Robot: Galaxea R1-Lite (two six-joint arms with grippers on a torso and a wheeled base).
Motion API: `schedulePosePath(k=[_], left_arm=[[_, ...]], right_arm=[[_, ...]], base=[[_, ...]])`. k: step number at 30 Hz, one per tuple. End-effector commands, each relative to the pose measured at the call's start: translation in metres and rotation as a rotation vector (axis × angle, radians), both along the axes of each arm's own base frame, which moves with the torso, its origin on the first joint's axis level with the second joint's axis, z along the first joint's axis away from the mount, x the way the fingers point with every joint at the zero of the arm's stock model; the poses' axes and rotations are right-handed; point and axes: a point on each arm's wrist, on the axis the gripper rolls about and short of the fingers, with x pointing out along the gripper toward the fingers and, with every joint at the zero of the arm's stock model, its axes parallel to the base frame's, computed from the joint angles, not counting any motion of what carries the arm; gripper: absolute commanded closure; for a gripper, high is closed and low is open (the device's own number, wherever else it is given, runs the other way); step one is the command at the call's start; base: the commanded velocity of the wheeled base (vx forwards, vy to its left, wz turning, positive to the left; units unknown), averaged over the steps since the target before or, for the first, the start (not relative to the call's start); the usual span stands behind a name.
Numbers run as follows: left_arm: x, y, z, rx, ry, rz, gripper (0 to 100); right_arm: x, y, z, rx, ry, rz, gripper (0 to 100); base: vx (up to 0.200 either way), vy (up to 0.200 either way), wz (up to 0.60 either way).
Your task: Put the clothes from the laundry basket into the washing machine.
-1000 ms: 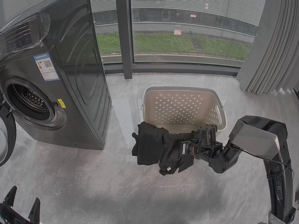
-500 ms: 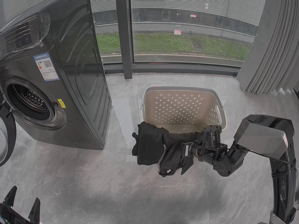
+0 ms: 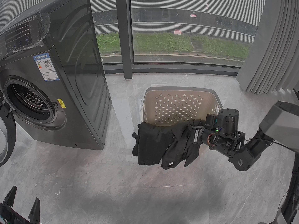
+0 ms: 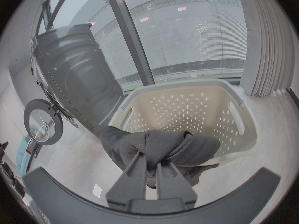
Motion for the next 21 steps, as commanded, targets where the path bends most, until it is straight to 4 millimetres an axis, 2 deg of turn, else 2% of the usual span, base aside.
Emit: schedulePosePath(k=[1, 9, 12, 13, 21], left_arm=[[0.0, 0.0, -0.005, 0.0, 0.001, 0.0, 0], [0.0, 0.0, -0.005, 0.0, 0.001, 0.0, 0], [0.0, 0.0, -0.005, 0.0, 0.001, 0.0, 0], [0.0, 0.0, -0.005, 0.0, 0.001, 0.0, 0], [0.0, 0.0, -0.005, 0.0, 0.001, 0.0, 0]], right_arm=[[-0.037, -0.006, 0.066, 0.069, -0.138, 0.028, 100], [-0.079, -0.012, 0.117, 0.136, -0.266, 0.034, 100], [-0.081, -0.013, 0.119, 0.14, -0.271, 0.037, 100], [-0.095, -0.016, 0.132, 0.162, -0.305, 0.05, 100], [-0.12, -0.03, 0.16, 0.217, -0.401, 0.063, 100]], base=[[0.0, 0.0, 0.0], [0.0, 0.0, 0.0], [0.0, 0.0, 0.0], [0.0, 0.0, 0.0], [0.0, 0.0, 0.0]])
